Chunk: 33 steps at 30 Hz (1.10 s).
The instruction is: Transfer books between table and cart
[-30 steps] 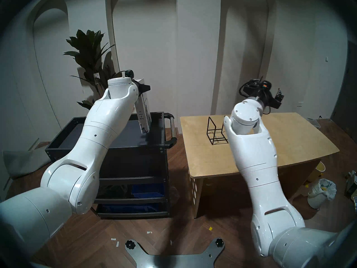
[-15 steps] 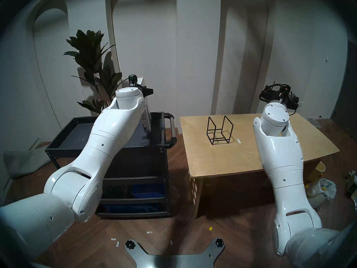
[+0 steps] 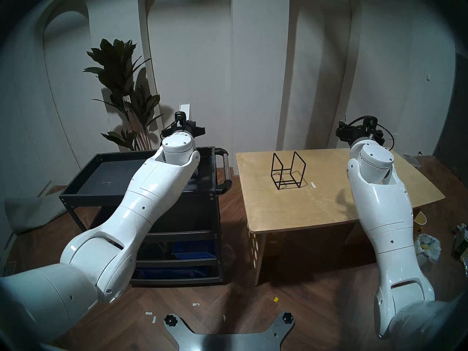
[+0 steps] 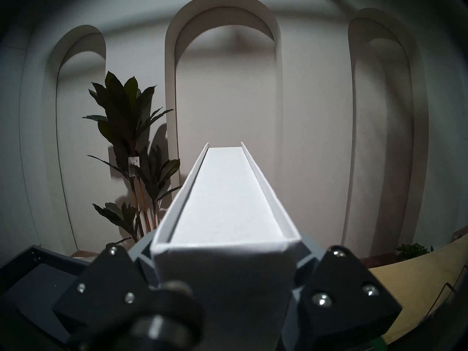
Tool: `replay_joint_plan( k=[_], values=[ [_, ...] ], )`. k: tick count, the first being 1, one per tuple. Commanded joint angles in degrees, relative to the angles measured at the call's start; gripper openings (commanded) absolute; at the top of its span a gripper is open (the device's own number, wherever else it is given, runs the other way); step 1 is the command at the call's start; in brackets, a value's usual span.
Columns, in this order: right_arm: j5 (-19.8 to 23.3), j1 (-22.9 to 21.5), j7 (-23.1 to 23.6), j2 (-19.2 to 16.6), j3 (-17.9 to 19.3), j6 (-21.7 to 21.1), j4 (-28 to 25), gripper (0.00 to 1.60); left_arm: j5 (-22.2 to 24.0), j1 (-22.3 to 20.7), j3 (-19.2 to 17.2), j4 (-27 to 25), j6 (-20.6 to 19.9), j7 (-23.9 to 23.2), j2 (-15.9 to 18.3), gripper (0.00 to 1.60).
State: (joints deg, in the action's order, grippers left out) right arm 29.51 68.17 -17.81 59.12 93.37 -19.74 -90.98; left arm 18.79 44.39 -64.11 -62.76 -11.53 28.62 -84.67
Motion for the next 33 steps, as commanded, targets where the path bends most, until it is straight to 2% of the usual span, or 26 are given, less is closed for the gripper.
replay_joint_plan(
  k=[1, 7, 16, 26, 33],
  values=[
    [4.9, 2.1, 7.0, -6.2, 0.6, -2.4, -2.9, 1.60, -2.1, -2.8, 0.7, 1.9, 6.1, -0.9, 0.7, 0.00],
    [8.5, 3.5, 13.7, -9.6, 1.1, -4.0, -3.1, 1.60, -2.0, -6.1, 1.8, 6.1, 4.1, -3.1, 0.7, 0.00],
    [9.9, 4.4, 22.0, -12.2, 2.2, -4.3, -1.8, 1.60, 0.6, -8.7, 0.5, 9.3, 0.8, -6.2, -0.2, 0.00],
    [9.9, 3.6, 25.9, -12.9, 1.8, -3.5, -0.1, 1.60, 2.0, -11.3, 0.6, 11.1, -7.4, -8.7, -0.2, 0.00],
    [9.8, 3.0, 27.1, -12.9, 1.6, -2.8, 1.1, 1.60, 1.6, -12.7, 1.1, 13.8, -8.6, -8.3, -1.0, 0.00]
  ],
)
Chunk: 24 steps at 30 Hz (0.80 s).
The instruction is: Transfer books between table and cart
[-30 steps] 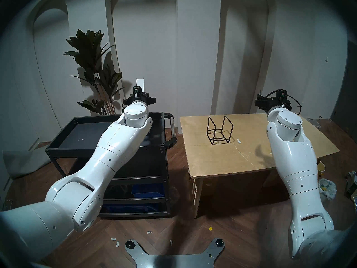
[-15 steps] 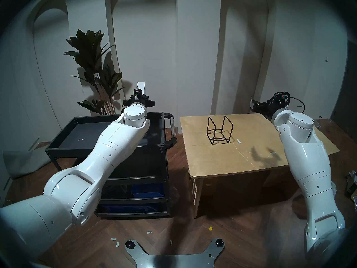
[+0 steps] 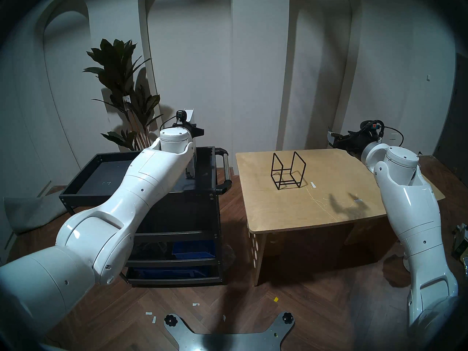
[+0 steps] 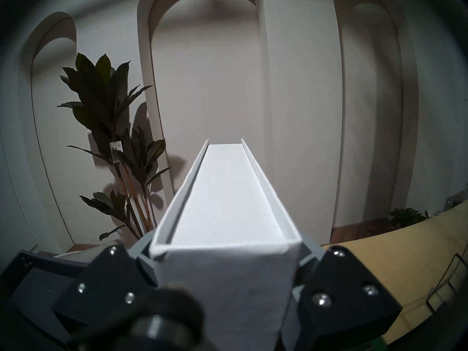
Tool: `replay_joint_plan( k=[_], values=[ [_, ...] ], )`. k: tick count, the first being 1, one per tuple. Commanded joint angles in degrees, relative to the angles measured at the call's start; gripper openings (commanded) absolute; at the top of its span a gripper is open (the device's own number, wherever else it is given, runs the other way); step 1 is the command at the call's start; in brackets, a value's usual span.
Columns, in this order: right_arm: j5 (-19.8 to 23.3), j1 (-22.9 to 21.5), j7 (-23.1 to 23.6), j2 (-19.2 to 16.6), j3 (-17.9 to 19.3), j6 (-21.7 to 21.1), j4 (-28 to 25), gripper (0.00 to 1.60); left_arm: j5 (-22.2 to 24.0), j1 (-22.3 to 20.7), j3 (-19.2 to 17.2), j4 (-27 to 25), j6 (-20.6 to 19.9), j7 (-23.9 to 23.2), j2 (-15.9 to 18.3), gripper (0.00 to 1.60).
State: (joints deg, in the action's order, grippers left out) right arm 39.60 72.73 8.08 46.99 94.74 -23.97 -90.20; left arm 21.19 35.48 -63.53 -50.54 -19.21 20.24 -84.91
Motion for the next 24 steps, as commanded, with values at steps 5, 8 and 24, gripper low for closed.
replay_joint_plan(
  k=[5, 8, 24],
  values=[
    [-0.4, -2.1, 1.5, -0.7, -0.1, 1.5, 0.8, 1.60, -0.7, -4.4, 0.5, 3.3, -1.1, 0.3, -1.3, 0.57],
    [-0.5, -2.6, 1.6, -0.7, -0.4, 1.6, 1.1, 1.60, -0.5, -4.8, 0.1, 4.0, -1.3, 0.7, -1.7, 0.71],
    [-1.7, -4.1, 1.9, 0.1, -1.1, 1.8, 2.1, 1.60, -0.4, -7.0, -1.0, 8.8, -1.4, 1.4, -2.8, 1.52]
  ],
)
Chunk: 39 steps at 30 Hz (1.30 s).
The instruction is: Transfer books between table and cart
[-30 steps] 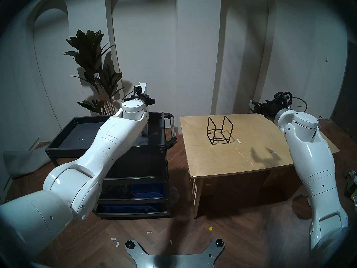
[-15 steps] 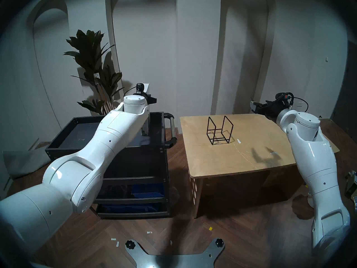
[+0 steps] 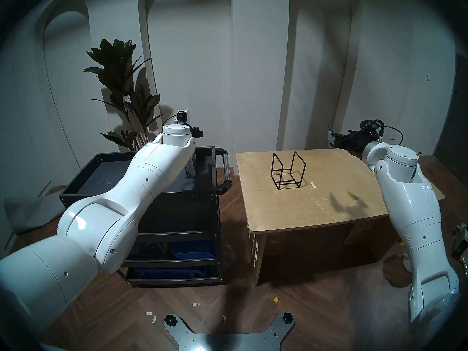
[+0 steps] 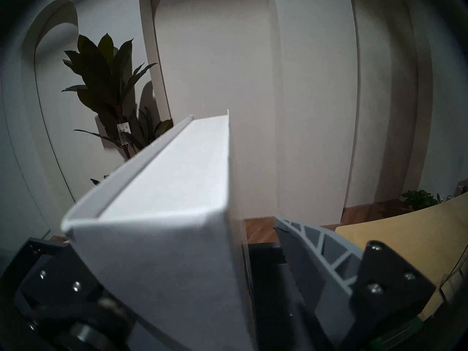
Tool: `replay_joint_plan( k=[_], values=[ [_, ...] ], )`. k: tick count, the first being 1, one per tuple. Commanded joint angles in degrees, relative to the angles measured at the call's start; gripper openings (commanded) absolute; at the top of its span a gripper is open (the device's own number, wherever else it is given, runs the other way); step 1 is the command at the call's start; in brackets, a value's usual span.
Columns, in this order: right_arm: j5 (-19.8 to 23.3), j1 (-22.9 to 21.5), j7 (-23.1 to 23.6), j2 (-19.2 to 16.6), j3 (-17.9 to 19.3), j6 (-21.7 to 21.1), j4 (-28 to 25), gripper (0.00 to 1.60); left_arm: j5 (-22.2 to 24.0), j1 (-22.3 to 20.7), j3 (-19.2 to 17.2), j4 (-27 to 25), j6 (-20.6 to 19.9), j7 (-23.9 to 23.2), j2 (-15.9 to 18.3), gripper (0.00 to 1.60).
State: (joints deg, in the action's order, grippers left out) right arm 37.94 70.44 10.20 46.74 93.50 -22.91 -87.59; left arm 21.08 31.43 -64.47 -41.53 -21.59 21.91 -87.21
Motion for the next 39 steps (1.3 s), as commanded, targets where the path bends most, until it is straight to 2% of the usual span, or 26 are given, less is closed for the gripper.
replay_joint_plan(
  k=[1, 3, 4, 6, 20, 27, 28, 31, 35, 36, 39],
  values=[
    [-0.1, -1.9, -0.2, 0.4, 0.1, 0.7, -0.4, 1.60, -0.3, -3.0, 0.0, -0.1, 1.1, -0.3, -0.5, 1.49],
    [-0.2, -2.0, -0.2, 0.5, 0.0, 0.7, -0.3, 1.60, -0.3, -3.1, -0.1, 0.0, 1.2, -0.3, -0.4, 1.48],
    [-0.2, -2.0, -0.2, 0.5, 0.0, 0.7, -0.3, 1.60, -0.4, -3.1, 0.0, 0.0, 1.3, -0.3, -0.4, 1.56],
    [-0.3, -2.1, -0.2, 0.7, 0.0, 0.7, -0.2, 1.60, -0.4, -3.1, -0.1, -0.1, 1.2, -0.3, -0.4, 1.60],
    [-1.2, -2.2, -0.5, 1.4, 0.2, 0.6, -0.5, 1.60, -0.1, -0.9, -1.5, -4.2, -1.2, 0.3, 0.6, 1.60],
    [-1.6, -2.6, -0.7, 2.0, -0.1, 0.5, -0.6, 1.60, 2.2, 2.2, -3.7, -10.8, -7.0, -0.2, 2.1, 1.60],
    [-1.6, -2.8, -0.7, 2.1, -0.3, 0.5, -0.6, 1.60, 1.8, 2.5, -3.3, -11.2, -6.6, -0.6, 2.3, 1.60],
    [-1.8, -3.1, -0.7, 2.3, -0.6, 0.5, -0.4, 1.60, 3.1, 4.0, -4.0, -14.4, -8.8, -1.0, 2.8, 1.60],
    [-2.0, -3.4, -0.7, 2.5, -0.8, 0.4, -0.4, 1.60, 4.4, 4.5, -4.6, -15.5, -10.0, -2.1, 2.8, 1.60],
    [-2.0, -3.4, -0.7, 2.6, -0.9, 0.4, -0.4, 1.60, 5.0, 5.5, -4.9, -17.5, -11.0, -2.3, 3.1, 1.60],
    [-2.1, -3.5, -0.6, 2.7, -1.0, 0.4, -0.4, 1.60, 4.7, 6.4, -4.4, -19.3, -11.0, -2.4, 3.5, 1.60]
  ],
)
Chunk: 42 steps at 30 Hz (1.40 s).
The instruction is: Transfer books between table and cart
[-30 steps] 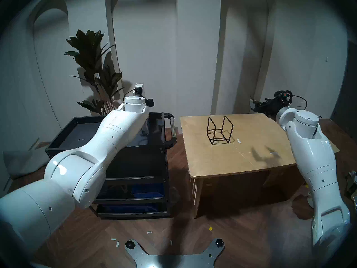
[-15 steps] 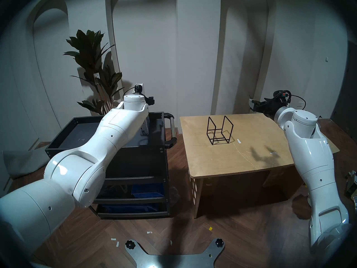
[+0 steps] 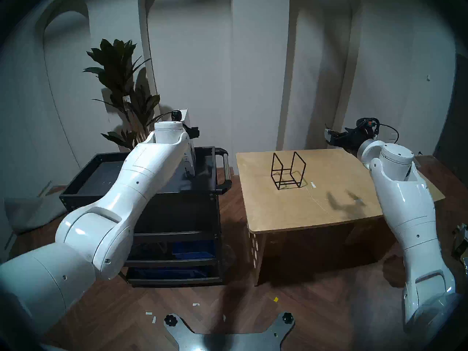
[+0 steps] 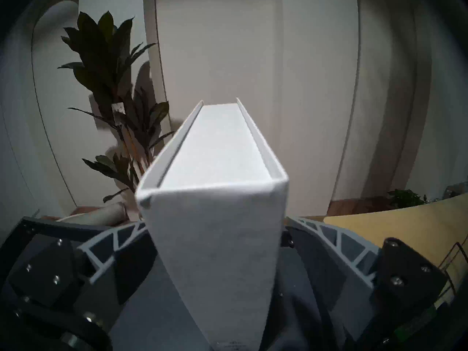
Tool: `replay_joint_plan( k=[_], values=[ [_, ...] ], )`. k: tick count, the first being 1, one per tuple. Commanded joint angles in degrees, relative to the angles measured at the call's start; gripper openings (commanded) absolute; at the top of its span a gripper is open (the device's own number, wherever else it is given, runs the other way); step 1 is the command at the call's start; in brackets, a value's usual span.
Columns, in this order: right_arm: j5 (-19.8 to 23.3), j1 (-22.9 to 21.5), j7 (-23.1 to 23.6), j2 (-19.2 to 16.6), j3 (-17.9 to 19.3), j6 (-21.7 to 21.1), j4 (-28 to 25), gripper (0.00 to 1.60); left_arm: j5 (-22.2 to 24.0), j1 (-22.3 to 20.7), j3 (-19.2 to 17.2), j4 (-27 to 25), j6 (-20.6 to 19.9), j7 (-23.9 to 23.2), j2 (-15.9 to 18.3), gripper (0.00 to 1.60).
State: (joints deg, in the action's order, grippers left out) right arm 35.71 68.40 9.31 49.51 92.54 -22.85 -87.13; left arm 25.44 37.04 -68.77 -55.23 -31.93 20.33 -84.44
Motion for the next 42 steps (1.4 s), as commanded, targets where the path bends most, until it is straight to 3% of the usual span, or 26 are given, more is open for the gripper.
replay_joint_plan(
  k=[1, 14, 26, 42],
  values=[
    [0.0, -1.4, 0.3, 0.0, -0.1, 0.3, -1.0, 1.60, 0.2, 1.3, 0.1, -6.7, -0.5, -0.8, 1.0, 1.60],
    [0.1, -0.9, 0.5, 0.9, -0.1, 0.1, -1.4, 1.60, 0.5, 5.6, 0.2, -14.6, -2.7, -1.2, 3.4, 1.60],
    [0.9, -0.1, 1.1, 3.4, -2.6, 0.1, -1.6, 1.60, 0.3, 12.0, -3.2, -24.1, -4.8, 0.5, 8.2, 1.60],
    [2.4, -0.4, 0.9, 8.0, -7.1, 0.9, -1.1, 1.60, 0.0, 22.7, -7.9, -35.7, 0.7, 0.7, 13.6, 1.60]
  ],
)
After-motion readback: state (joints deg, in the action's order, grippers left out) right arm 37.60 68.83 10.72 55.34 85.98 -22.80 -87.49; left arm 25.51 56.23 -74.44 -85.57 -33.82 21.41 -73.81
